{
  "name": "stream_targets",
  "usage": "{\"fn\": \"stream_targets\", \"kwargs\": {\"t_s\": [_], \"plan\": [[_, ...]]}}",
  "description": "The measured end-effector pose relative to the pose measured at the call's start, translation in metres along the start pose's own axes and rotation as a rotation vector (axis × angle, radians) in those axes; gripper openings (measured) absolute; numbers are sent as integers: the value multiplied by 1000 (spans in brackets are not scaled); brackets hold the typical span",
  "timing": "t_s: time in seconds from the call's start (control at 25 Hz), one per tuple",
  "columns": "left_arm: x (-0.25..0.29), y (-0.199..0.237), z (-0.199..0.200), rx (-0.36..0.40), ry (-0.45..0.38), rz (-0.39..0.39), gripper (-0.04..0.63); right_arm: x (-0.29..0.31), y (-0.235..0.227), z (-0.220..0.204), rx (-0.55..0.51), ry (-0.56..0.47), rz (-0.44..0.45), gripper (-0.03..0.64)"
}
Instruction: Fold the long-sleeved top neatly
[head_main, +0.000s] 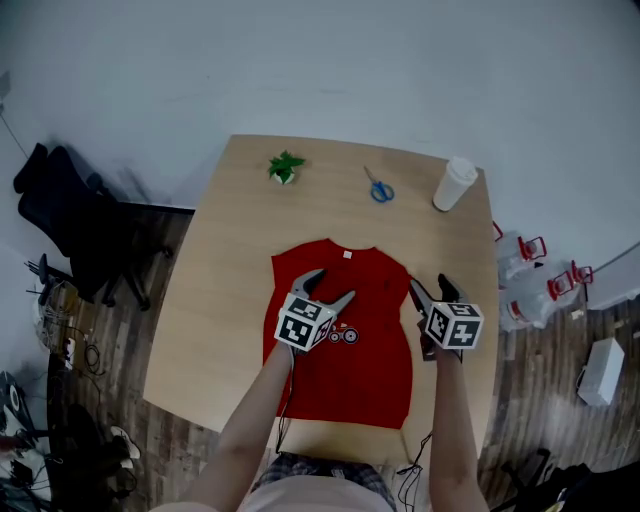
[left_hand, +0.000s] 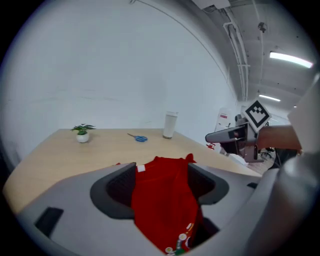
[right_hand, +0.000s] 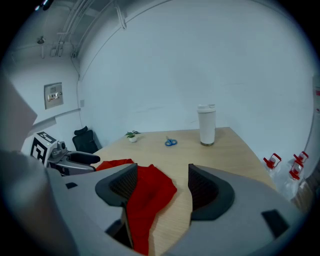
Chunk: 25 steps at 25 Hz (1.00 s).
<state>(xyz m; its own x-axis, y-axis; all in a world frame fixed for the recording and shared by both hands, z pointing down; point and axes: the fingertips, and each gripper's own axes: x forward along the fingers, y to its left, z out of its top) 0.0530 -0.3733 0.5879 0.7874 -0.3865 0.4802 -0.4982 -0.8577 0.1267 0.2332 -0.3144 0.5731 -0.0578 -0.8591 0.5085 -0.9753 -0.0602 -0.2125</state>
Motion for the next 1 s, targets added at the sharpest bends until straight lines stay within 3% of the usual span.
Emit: {"fn": "stream_targets", "kwargs": {"t_s": [0.2,0.52,0.8,1.0], "plan": [[-11,47,4,9,34,77,319,34,42,16,-98,35,77,314],[7,88,-8,57,129,98,319,94,75,-1,-292,201,140,348],[24,128,-35,186,328,26,319,117,59,-24,-483,401,257,360],[31,150,-54,199,435,-17,324,121,55,-50,-606,561,335,414]]}}
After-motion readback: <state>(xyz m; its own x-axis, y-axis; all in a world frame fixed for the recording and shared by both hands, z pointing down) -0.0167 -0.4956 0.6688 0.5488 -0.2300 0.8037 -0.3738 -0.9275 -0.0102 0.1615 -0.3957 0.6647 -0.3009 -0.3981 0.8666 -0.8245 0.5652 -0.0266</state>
